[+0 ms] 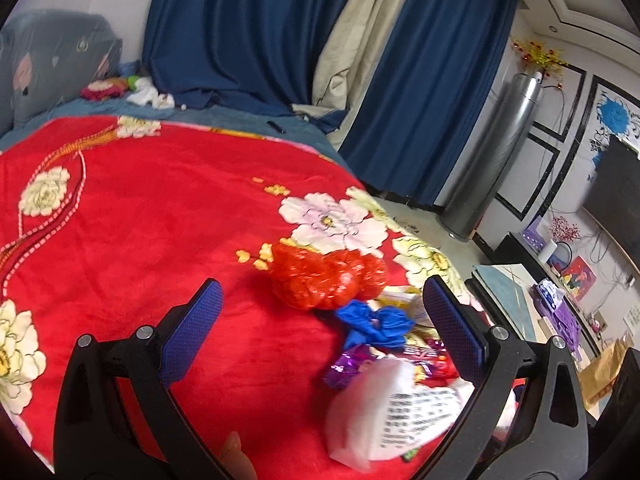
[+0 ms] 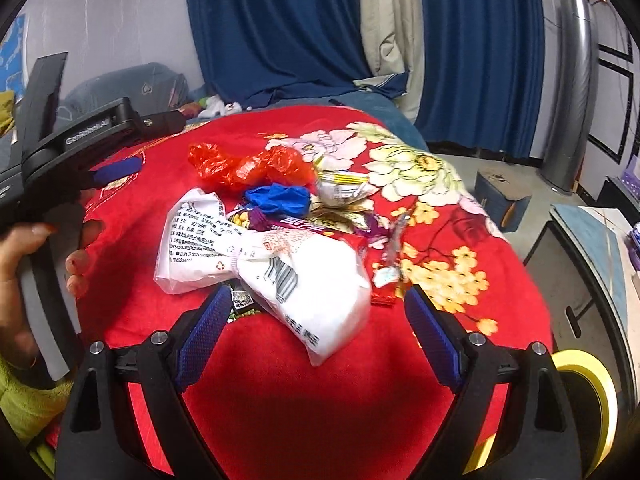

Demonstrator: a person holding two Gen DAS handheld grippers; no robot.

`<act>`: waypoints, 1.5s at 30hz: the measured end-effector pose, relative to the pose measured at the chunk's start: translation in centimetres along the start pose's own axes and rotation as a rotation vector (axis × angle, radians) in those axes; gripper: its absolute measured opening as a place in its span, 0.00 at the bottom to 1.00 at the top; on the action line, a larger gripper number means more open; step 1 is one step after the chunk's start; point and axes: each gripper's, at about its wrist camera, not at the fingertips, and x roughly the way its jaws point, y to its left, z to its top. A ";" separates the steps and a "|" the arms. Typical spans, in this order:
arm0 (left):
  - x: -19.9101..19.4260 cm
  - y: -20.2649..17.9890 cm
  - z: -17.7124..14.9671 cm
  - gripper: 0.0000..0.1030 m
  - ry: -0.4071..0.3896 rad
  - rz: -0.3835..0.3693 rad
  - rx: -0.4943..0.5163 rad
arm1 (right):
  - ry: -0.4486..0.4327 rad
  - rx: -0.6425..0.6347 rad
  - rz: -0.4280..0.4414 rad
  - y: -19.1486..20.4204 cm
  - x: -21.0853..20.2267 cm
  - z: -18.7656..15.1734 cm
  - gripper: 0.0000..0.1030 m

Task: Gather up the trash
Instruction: 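Grasp the white printed bag with the right gripper while the left grasps the red bag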

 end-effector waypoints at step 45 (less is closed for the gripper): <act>-1.6 2.7 1.7 0.05 -0.061 -0.131 -0.077 | -0.132 0.141 0.040 -2.4 -5.0 -1.0 0.31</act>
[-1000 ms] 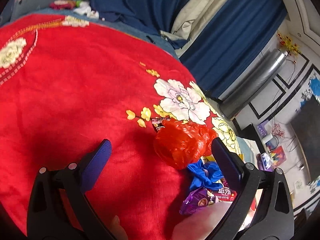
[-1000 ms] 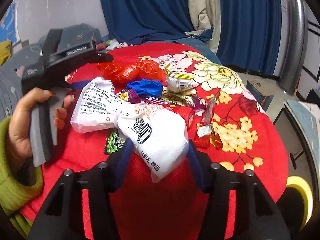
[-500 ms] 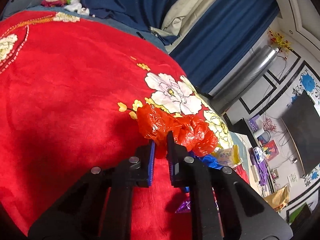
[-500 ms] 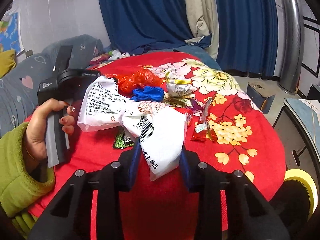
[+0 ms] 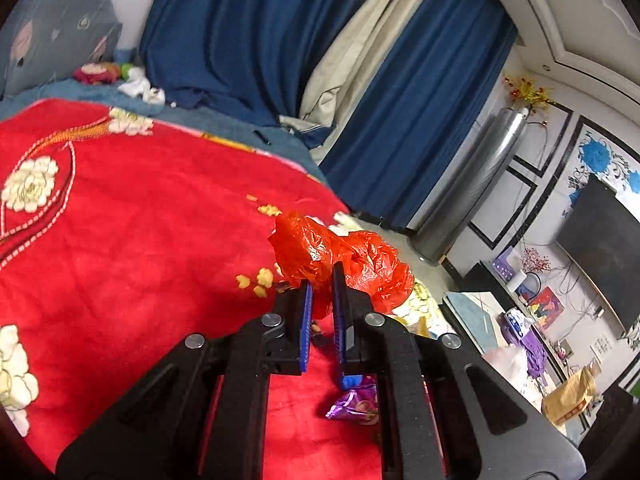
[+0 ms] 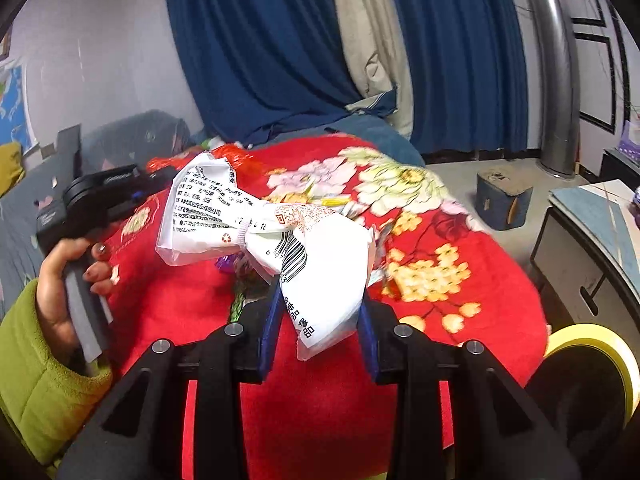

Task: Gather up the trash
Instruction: 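Grasp the white printed bag with the right gripper while the left grasps the red bag, then carry the white bag and red bag over the bin and release both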

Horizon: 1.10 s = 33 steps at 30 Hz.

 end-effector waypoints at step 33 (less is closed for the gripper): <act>-2.0 -12.1 -4.8 0.05 0.054 -0.250 0.308 | -0.189 0.195 -0.247 -9.2 -11.1 -0.4 0.31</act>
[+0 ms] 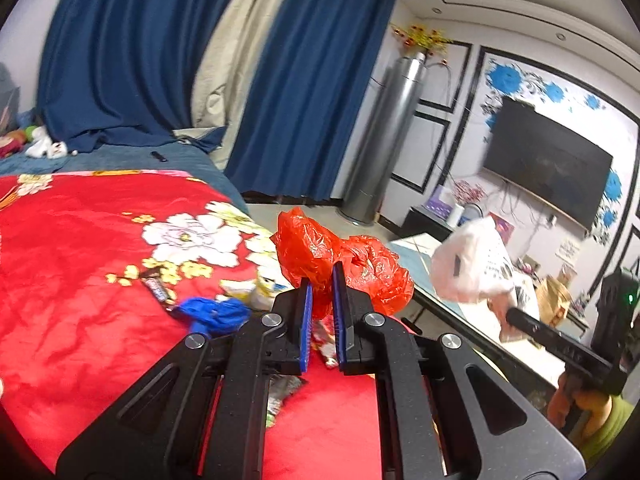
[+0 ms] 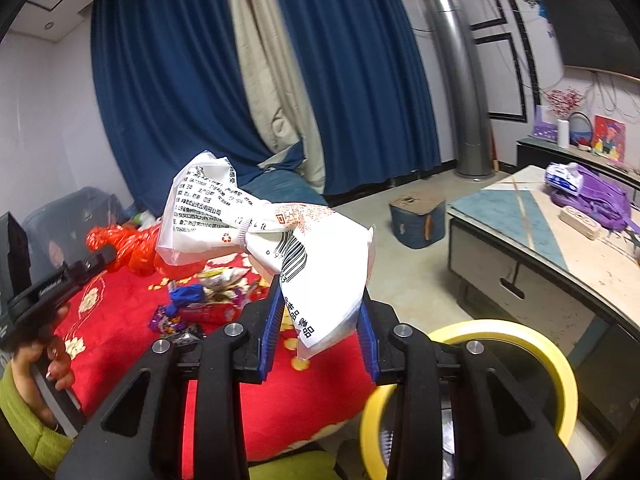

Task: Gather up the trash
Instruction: 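Carry the white bag and red bag over the bin and release both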

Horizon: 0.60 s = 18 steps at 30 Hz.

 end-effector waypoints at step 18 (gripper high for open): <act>2.3 -6.9 -3.7 0.05 0.097 -0.110 0.167 | -0.029 0.082 -0.183 -6.1 -4.3 -1.1 0.31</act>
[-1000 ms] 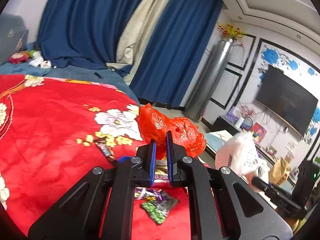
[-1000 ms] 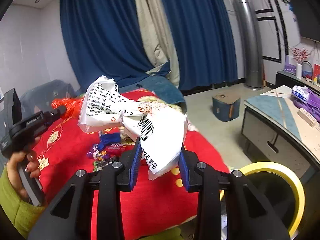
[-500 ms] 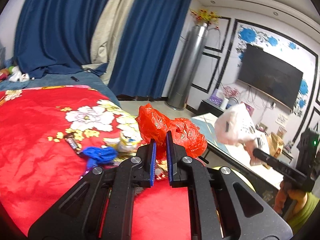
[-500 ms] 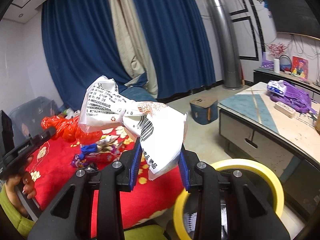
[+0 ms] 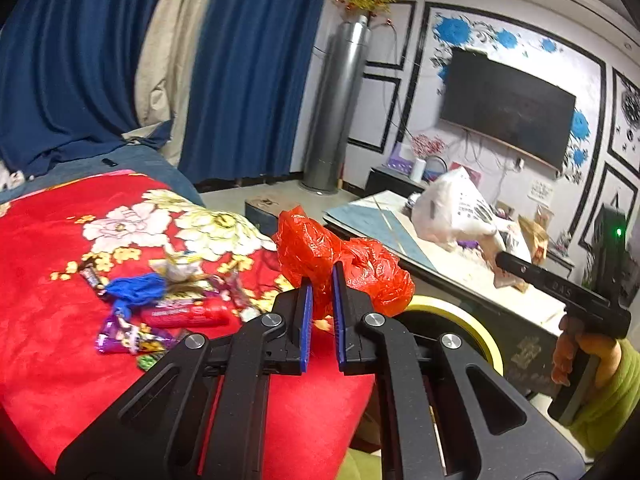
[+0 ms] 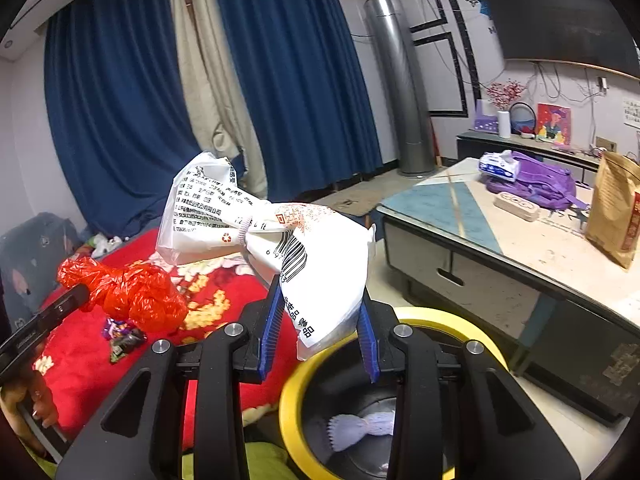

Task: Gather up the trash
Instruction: 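Carry the white bag and red bag over the bin and release both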

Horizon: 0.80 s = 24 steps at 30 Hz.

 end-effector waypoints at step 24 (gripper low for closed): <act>5.8 -7.9 -3.8 0.05 0.183 -0.125 0.172 | 0.136 0.133 -0.207 -7.3 1.3 -4.2 0.32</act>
